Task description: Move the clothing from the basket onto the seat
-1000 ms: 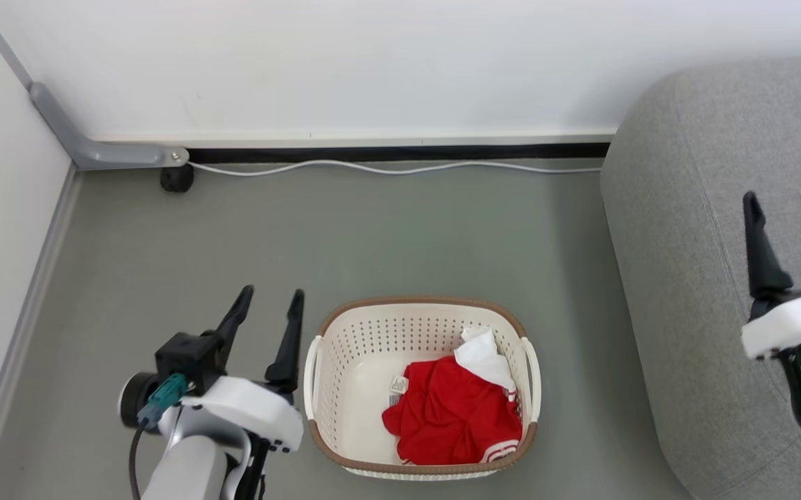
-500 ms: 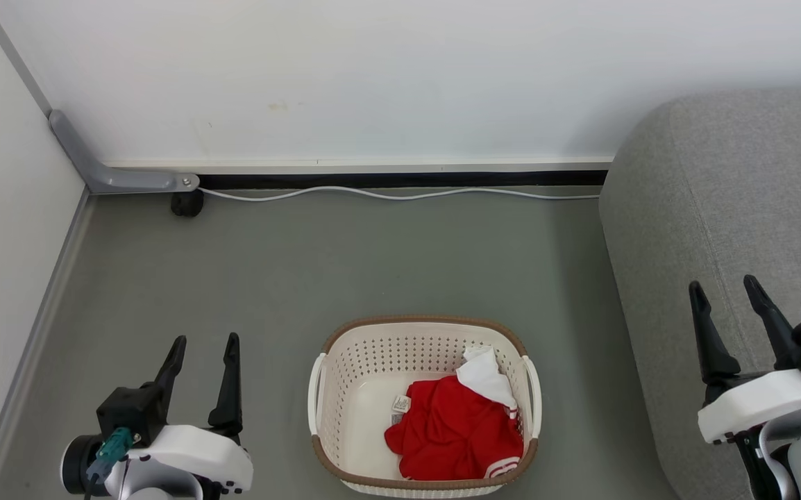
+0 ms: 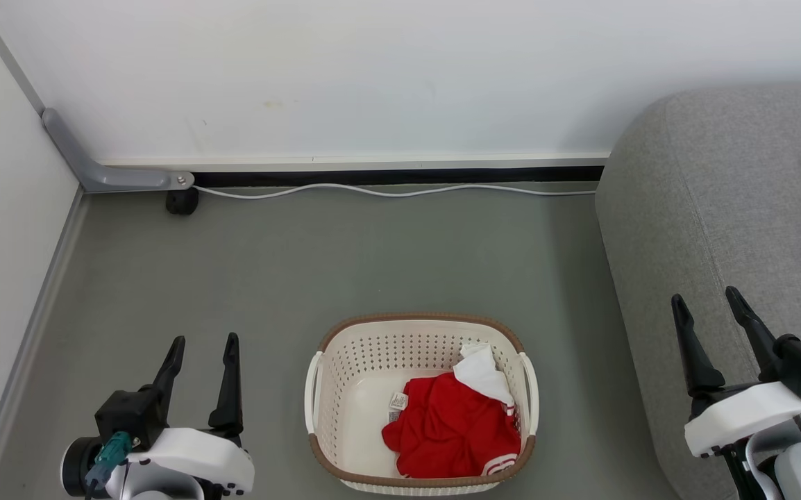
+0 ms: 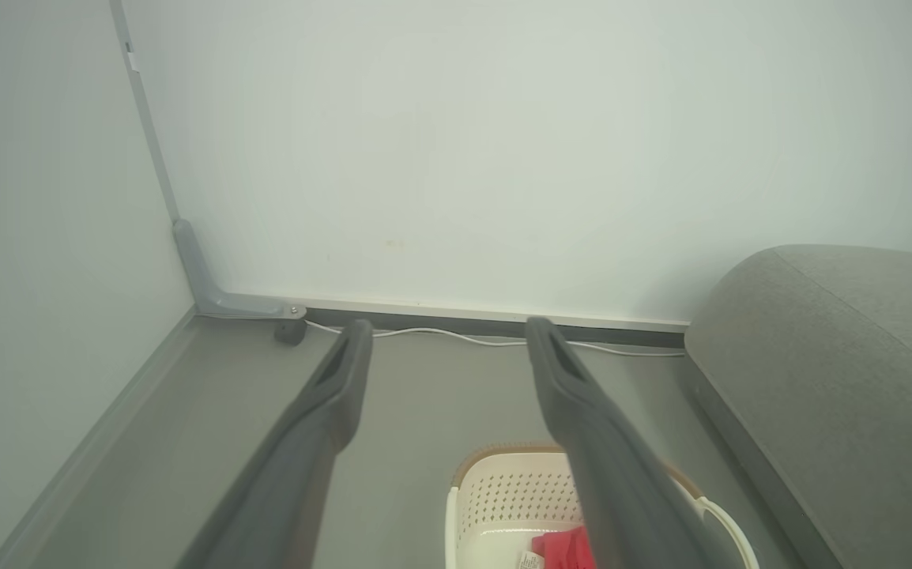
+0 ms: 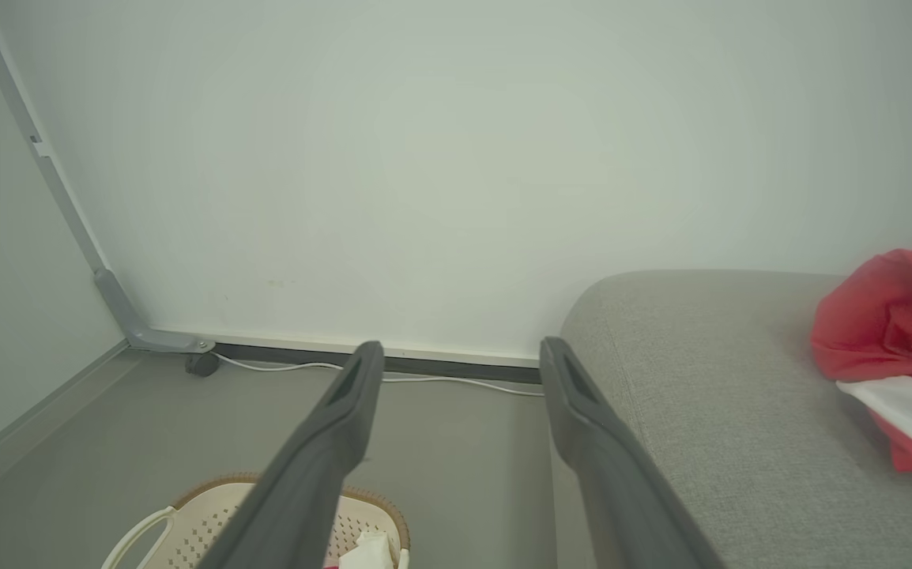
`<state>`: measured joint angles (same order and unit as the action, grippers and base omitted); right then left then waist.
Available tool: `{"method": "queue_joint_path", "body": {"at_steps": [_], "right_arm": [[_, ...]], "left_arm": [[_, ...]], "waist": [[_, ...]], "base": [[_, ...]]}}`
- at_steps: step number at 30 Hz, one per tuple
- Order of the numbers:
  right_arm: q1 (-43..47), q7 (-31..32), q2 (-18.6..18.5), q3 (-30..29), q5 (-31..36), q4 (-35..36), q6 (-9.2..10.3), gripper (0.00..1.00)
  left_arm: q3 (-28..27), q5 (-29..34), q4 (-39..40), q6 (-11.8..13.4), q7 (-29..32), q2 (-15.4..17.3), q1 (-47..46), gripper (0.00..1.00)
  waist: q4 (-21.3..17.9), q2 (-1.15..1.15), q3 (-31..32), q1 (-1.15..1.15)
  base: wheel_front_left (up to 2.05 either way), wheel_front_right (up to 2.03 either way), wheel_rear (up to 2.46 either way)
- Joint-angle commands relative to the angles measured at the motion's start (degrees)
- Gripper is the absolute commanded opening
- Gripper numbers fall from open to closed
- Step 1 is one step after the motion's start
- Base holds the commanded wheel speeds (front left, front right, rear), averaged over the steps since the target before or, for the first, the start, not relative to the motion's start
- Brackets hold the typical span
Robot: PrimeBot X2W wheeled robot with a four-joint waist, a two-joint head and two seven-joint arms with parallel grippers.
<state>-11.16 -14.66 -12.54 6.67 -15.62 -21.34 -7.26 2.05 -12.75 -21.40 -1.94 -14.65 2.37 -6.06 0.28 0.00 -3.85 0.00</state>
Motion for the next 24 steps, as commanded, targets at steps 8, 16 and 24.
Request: {"method": "queue_joint_path", "body": {"at_steps": [8, 16, 24], "right_arm": [[-0.74, -0.34, -0.67, 0.97, 0.19, 1.36, -0.23, 1.0], [-1.16, -0.34, -0.63, 0.73, 0.13, 1.56, -0.23, 1.0], [-2.48, -0.34, -0.93, 0.79, -0.19, 2.69, -0.23, 1.0]], "left_arm": [[-0.69, -0.78, 1.97, 0.89, -0.35, 0.52, -0.52, 1.0], [0.3, -0.95, 1.83, 0.71, -0.35, 0.52, -0.78, 1.0], [2.46, -1.6, 1.56, 0.94, -0.35, 0.51, -1.64, 1.0]], "waist": [[-0.25, 0.0, -0.48, 0.0], [-0.31, 0.0, -1.13, 0.0], [-0.84, 0.0, -3.78, 0.0]], "base": [[0.0, 0.0, 0.0], [0.0, 0.0, 0.0], [0.0, 0.0, 0.0]]}}
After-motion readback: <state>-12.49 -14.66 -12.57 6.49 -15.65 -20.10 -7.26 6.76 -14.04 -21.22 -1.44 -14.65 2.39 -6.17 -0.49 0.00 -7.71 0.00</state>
